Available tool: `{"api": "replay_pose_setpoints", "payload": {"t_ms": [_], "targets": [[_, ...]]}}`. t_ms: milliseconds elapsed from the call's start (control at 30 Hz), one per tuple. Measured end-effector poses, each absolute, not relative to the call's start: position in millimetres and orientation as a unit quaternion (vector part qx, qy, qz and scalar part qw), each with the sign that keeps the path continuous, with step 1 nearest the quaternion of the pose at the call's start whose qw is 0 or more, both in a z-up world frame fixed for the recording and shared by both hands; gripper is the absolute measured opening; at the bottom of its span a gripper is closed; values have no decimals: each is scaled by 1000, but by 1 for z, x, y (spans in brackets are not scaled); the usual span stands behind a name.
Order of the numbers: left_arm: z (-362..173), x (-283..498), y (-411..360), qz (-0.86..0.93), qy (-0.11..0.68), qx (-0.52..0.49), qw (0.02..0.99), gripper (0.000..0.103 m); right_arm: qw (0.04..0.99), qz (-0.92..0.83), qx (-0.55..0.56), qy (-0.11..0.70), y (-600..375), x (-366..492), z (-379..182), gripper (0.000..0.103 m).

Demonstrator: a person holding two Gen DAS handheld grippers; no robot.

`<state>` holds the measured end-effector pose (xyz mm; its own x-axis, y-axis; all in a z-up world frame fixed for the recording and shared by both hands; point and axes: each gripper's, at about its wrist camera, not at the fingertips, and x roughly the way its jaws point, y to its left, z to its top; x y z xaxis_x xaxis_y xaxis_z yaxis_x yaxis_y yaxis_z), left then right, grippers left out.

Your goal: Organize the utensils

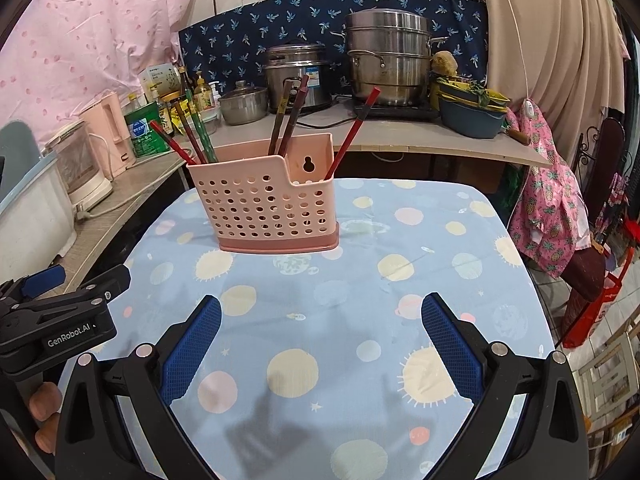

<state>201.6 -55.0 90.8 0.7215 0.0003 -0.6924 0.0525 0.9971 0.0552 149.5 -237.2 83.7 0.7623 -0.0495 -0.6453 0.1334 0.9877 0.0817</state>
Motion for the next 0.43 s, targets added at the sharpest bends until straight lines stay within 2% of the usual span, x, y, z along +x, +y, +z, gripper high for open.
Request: {"api": "replay_pose_setpoints", "payload": {"t_ms": [433], "targets": [[91,215,-60,-9,366,36,930,96,937,-52,60,340,-241,162,88,97]]}}
